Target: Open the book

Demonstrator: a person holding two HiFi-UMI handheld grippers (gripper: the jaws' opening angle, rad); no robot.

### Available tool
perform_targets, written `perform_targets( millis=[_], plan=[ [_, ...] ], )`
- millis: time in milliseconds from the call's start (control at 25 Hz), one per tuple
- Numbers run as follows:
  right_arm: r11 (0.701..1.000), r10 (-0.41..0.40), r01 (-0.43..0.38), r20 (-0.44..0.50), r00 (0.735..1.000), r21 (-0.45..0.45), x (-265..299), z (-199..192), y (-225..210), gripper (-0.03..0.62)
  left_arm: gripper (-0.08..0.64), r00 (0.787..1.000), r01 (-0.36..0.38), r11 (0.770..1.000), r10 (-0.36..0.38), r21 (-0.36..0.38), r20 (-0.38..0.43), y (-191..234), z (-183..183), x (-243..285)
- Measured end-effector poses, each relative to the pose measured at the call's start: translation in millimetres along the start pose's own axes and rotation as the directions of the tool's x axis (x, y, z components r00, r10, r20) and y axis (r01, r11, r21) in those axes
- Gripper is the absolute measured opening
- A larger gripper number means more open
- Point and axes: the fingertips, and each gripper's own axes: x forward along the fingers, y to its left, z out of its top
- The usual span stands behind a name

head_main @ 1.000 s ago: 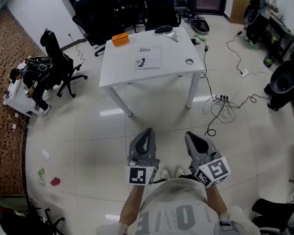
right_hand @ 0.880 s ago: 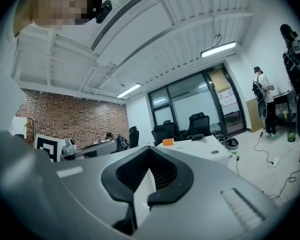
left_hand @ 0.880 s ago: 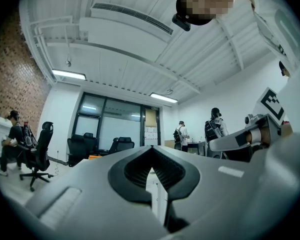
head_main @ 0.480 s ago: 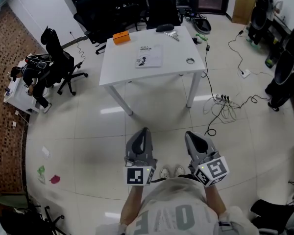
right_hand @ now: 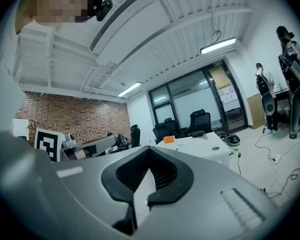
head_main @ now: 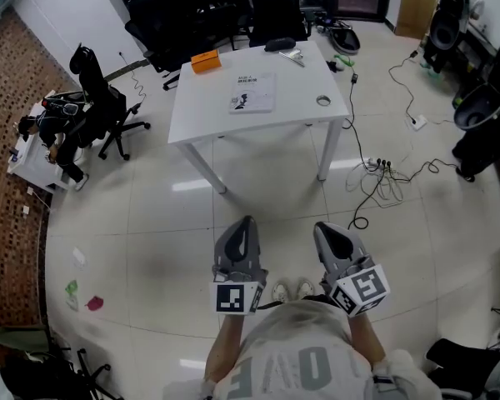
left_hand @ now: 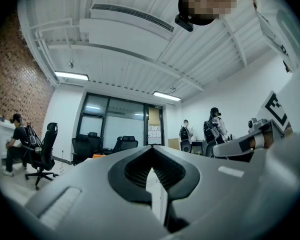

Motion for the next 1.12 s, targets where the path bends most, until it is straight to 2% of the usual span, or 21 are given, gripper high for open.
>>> perform_targets(
  millis=[520,760,1000,1120],
  plan=[
    [0.999,0.018,-0.018,-0.019,1.000,0.032,2,-7,-31,0.003,0.012,0.998,-0.049,0.999,0.049,0.005,-0.031,-2,-11,17],
    [0.999,0.024,-0.021,-0.062,0.998,0.048,6,-25,-51,0.003,0.012,0.997,-0.072,0.997,0.072,0.002,-0.040,-3,-24,27],
    [0.996,0.070,-0.066,-0.066,0.995,0.055,46,-28,-60,0.003,0.012,0.998,-0.049,0.997,0.046,-0.058,-0.050,17,-47,66],
    [0.998,0.054,-0.051,-0.069,0.996,0.042,78,-27,-76,0.003,0.012,0.999,-0.023,0.997,0.019,-0.074,-0.048,31,-63,105]
  ],
)
